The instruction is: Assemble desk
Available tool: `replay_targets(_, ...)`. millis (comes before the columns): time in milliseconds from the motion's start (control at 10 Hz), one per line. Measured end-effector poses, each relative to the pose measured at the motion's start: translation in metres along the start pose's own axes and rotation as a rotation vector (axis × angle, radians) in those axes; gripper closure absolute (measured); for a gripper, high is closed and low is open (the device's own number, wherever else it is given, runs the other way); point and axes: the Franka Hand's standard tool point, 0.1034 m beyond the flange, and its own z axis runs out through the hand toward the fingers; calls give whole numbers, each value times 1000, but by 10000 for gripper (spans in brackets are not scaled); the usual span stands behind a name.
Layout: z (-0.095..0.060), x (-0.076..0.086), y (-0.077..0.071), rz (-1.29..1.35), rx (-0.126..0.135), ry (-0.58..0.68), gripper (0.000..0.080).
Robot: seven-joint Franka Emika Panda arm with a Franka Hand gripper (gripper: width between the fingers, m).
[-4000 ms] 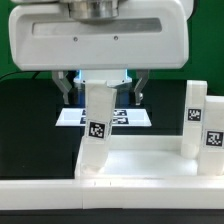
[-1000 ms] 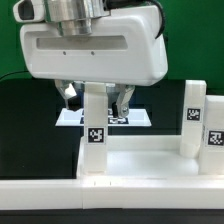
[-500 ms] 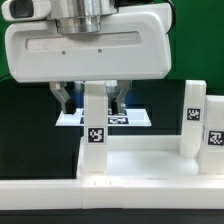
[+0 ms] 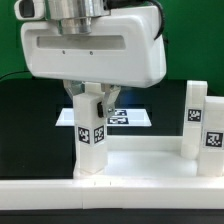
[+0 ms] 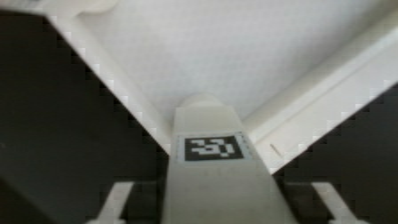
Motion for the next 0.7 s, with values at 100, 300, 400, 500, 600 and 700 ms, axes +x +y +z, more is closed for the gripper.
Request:
replay_targets(100,0,1,0,181,11,8,511)
replay_targets(300,1,3,-3,529,63,-8,511)
replay_targets(400,2,2,-4,706,98,-21,510)
replay_targets(500,2,2,-6,839,108,-27,509)
replay_targets(600,3,2,-7,917,109,-29,509)
replay_targets(700,3,2,-6,904,109,-28,509)
